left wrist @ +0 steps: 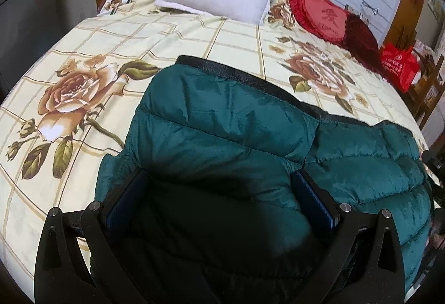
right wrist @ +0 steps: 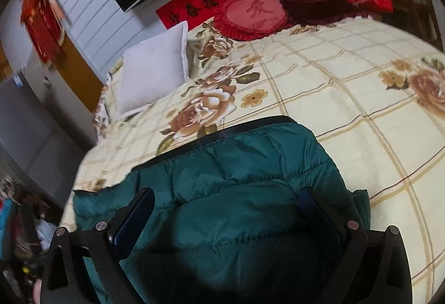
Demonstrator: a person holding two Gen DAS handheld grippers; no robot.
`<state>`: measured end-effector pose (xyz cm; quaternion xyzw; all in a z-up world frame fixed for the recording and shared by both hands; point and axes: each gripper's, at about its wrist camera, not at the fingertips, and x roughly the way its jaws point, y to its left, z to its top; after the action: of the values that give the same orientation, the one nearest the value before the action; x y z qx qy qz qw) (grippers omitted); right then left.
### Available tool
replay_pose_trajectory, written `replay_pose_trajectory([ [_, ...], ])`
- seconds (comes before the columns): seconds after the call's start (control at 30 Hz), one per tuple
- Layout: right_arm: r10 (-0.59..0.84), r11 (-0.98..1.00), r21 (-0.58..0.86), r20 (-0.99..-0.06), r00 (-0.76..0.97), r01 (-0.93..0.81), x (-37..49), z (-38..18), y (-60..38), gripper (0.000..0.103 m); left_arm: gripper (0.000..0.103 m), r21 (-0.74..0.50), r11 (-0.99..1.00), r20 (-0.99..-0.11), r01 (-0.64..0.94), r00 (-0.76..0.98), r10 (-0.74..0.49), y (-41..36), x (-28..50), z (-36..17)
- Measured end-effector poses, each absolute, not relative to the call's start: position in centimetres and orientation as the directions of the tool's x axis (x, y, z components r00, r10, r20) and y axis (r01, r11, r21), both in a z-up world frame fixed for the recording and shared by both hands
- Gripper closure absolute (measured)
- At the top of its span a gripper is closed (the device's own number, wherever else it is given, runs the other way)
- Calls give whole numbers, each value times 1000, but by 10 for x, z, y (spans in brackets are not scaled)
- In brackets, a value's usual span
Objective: Fold large clothes
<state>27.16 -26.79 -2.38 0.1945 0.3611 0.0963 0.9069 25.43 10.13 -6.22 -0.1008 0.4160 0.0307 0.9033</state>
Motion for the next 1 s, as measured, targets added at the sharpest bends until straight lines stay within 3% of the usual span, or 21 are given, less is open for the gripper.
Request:
replay_pose_trajectory([
  [0.17,212,945,325,-693,689,36,278,-22,-266,2,0,-217,962,-703,-169,710,-34,111,246,-50],
  [0.3,190,972,229,-649,737,-50,268,6,-245,3,0,-246,953,-659,-179,751,-28,121,243,-32],
  [0.43,173,985,142,-702,691,-102,274,4,-220,3,0,-227,937,-775,-264,632,-10,135,261,-60],
  [0.53,157,988,125,-778,608,-94,287,-23,-217,3,0,-260,926,-782,-275,622,-35,140,264,-65],
  [0.7,171,985,153,-769,616,-82,284,-20,-225,3,0,-258,928,-765,-270,643,-26,138,259,-57],
  [0.87,150,985,168,-694,704,-44,241,13,-237,3,1,-261,951,-687,-167,724,-61,126,231,-27],
  [1.0,170,978,206,-653,738,-43,191,26,-246,3,0,-165,985,-647,-44,759,-74,100,207,-16],
])
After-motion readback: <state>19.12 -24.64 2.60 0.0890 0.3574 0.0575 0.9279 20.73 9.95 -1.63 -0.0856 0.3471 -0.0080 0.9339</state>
